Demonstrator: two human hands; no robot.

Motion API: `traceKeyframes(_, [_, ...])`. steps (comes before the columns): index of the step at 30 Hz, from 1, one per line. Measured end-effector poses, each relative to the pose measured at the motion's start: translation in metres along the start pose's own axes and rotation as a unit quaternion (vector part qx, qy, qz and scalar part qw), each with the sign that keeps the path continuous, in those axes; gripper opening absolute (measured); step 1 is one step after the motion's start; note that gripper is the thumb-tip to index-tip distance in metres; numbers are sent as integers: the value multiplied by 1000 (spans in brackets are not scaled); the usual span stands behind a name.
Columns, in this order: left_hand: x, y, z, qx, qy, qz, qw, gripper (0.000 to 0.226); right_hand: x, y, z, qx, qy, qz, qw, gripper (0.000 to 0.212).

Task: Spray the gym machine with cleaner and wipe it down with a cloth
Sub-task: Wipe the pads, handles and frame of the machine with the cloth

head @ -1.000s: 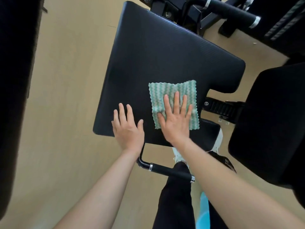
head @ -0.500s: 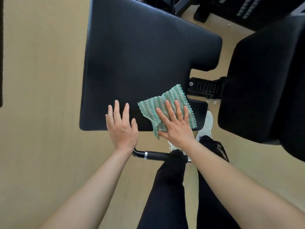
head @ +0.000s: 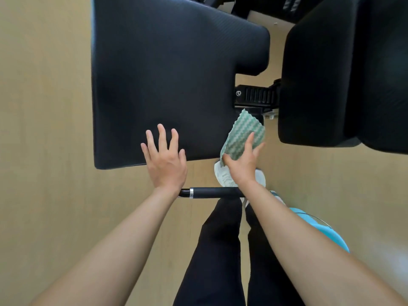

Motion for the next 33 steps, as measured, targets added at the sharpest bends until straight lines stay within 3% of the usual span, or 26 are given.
traceKeyframes(6, [-1,-4,4,14,0,16,1000,55,-43,-19,37,129,31,62,989,83])
traceKeyframes(10, [1,-6,-1,-23,-21,11,999,53,-67,-20,40,115,-33,-35,992,27])
traceKeyframes(13, [-3,-3,-14,-124,-54,-6,991,41,-80,-22,27,114,-112,-89,983,13])
traceKeyframes(16, [-28,9,-34,-293,-107,17,950,47,-95,-30,3,99,-163,-119,974,11])
traceKeyframes(19, [-62,25,-67,-333,-114,101,931,61,-118,-32,-16,108,-258,-73,957,20])
traceKeyframes(22, [-90,30,-96,-353,-123,122,919,35,-144,-31,-29,117,-340,-31,933,29])
traceKeyframes(25, [-113,25,-127,-386,-114,87,911,19,-173,-36,-43,97,-361,-3,928,31])
traceKeyframes(27, [-128,18,-142,-440,-136,40,887,11,-195,-44,-48,59,-374,-16,926,37])
traceKeyframes(30, [-154,4,-174,-509,-118,2,853,13,-240,-59,-47,-8,-414,-71,907,36])
traceKeyframes(33, [-180,-18,-204,-557,-80,-29,826,12,-278,-71,-38,-71,-388,-154,906,38])
Point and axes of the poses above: each hand's wrist, its own x-axis towards the middle knuckle, its own z-axis out of the palm, y = z × x, the point moved 5 cm from there along x, towards the middle knuckle, and after that the axes turned 2 degrees about z, right-handed, at the moved point
